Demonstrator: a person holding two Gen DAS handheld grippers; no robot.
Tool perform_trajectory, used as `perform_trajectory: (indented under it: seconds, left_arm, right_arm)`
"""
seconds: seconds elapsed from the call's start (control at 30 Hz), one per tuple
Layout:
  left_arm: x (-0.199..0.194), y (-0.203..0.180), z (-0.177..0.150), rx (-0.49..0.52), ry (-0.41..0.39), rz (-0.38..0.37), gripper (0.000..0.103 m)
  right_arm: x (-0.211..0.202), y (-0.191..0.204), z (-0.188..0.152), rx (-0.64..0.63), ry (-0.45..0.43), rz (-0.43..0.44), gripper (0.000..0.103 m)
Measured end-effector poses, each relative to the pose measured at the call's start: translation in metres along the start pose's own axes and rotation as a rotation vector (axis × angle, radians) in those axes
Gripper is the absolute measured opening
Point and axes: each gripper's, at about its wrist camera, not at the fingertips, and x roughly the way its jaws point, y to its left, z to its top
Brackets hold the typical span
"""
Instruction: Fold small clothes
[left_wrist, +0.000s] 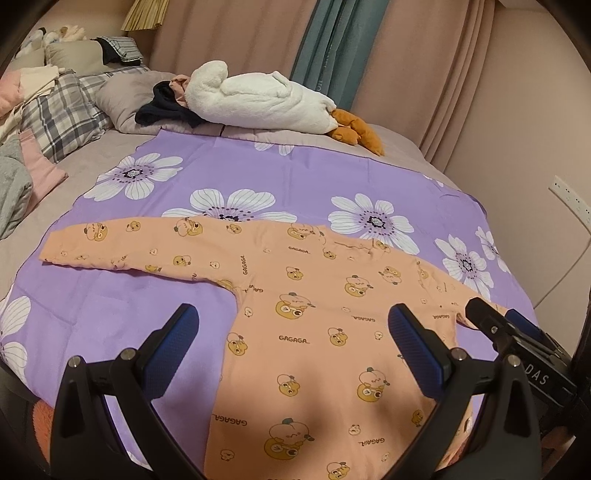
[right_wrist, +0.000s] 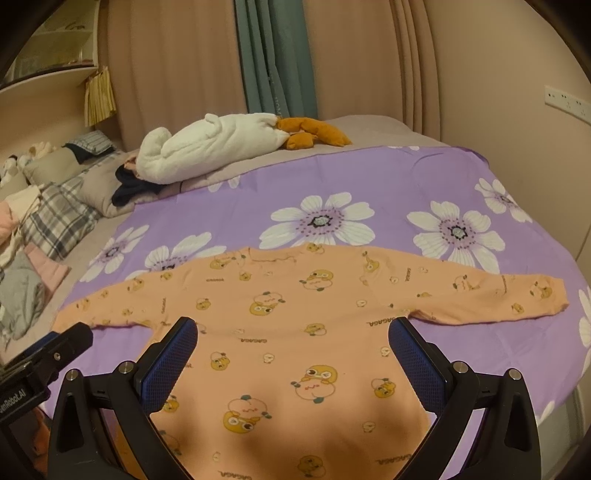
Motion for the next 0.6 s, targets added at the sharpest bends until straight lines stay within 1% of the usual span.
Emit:
perform_trajectory:
  seconds: [0.6]
  left_arm:
    - [0.0026, -0.0024, -0.0003, 0.002, 0.018, -0.016, 0.103]
  right_arm:
    - [0.0015, -0.0049, 0.0021, 0.017, 0.008, 0.008, 0.102]
